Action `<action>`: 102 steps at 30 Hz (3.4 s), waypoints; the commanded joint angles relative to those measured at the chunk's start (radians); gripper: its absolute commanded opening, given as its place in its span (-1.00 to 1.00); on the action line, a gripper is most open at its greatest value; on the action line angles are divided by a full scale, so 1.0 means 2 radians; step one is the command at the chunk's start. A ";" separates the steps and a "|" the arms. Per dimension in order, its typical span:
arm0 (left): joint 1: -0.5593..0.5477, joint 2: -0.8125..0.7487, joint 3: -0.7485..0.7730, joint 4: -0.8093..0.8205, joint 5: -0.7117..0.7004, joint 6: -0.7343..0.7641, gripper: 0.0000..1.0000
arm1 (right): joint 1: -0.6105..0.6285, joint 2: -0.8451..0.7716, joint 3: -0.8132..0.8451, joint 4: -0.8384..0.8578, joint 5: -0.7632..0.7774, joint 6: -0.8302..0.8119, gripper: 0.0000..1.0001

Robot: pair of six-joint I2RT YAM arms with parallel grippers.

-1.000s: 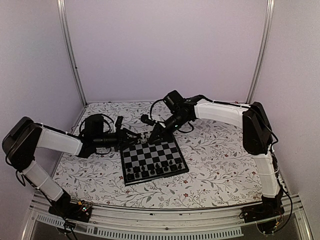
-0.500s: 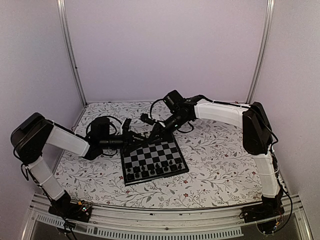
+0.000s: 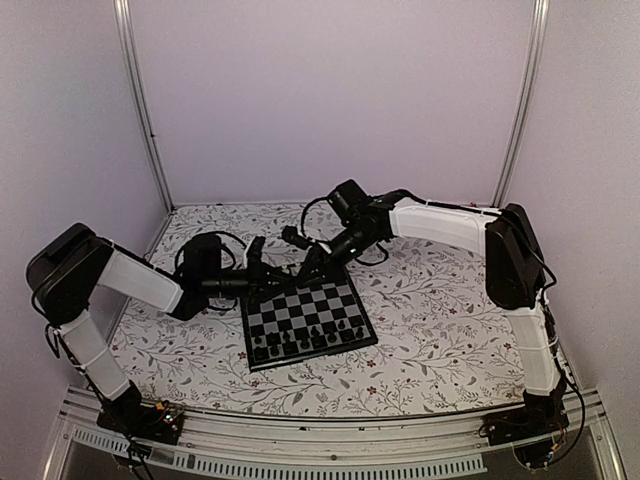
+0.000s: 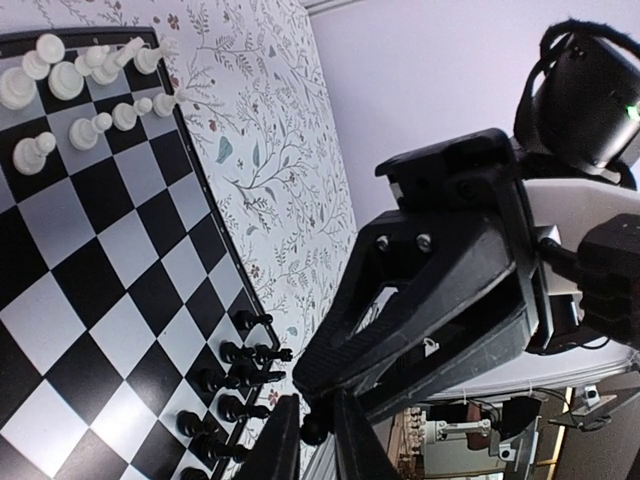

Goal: Set up the chess pieces on the board
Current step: Place the chess piece on the chessboard.

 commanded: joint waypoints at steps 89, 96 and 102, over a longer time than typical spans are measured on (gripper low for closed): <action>-0.186 0.186 0.476 -0.899 -0.302 0.507 -0.79 | -0.151 -0.225 -0.299 0.012 0.128 -0.057 0.18; -0.186 0.187 0.478 -0.897 -0.306 0.506 -0.78 | -0.151 -0.224 -0.299 0.011 0.126 -0.057 0.18; -0.185 0.188 0.481 -0.894 -0.315 0.506 -0.76 | -0.151 -0.223 -0.298 0.009 0.124 -0.058 0.18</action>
